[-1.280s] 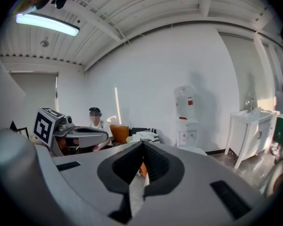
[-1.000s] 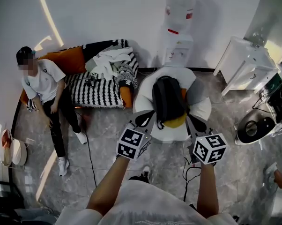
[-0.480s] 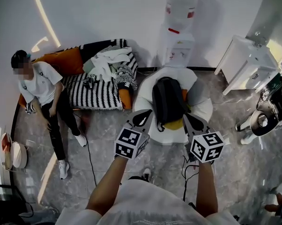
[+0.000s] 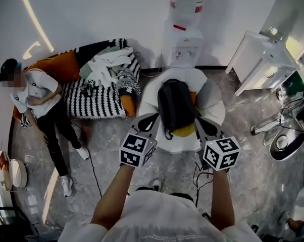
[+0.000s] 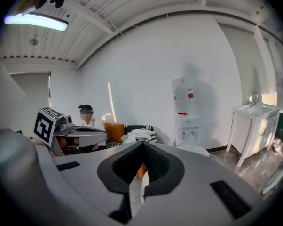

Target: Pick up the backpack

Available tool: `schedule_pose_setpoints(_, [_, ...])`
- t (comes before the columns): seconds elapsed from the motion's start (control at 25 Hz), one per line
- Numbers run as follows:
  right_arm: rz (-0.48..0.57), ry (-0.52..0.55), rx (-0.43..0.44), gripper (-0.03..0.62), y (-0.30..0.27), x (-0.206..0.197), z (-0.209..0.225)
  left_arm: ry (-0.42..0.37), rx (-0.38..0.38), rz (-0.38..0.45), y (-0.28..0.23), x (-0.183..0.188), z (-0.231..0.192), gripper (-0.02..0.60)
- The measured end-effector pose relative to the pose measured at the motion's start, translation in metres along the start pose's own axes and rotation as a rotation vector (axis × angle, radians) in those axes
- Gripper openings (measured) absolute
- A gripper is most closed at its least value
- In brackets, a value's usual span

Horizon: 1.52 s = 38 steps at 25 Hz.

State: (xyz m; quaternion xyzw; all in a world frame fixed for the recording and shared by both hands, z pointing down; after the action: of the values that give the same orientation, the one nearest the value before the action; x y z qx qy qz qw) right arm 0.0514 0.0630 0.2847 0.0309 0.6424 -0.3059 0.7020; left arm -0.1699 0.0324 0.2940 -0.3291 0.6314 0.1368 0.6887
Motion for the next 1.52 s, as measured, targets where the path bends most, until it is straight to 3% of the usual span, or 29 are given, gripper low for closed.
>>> schedule_pose_setpoints(0.44, [-0.020, 0.013, -0.005, 0.000, -0.012, 0.007, 0.021, 0.031, 0.016, -0.016, -0.022, -0.002, -0.008, 0.012])
schedule_pose_setpoints(0.84, [-0.043, 0.019, 0.009, 0.000, -0.040, 0.022, 0.069, 0.025, 0.031, -0.029, -0.067, 0.008, -0.018, 0.012])
schedule_pose_setpoints(1.52, [-0.113, 0.009, 0.050, 0.000, -0.087, 0.022, 0.127, 0.060, 0.074, -0.112, -0.138, 0.000, -0.031, 0.012])
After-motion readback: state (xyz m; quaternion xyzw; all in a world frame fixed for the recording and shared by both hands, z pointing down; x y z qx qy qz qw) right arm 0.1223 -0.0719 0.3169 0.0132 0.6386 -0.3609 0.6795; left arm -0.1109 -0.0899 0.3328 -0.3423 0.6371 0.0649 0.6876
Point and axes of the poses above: the fingertips, and each gripper's own axes: y backward along the fingers, z to its right, x out of its top, the point moved 8 cm from there along y, backward along the fingers, and after that the axes turned 2 degrees about x, right-handed, at the moved point
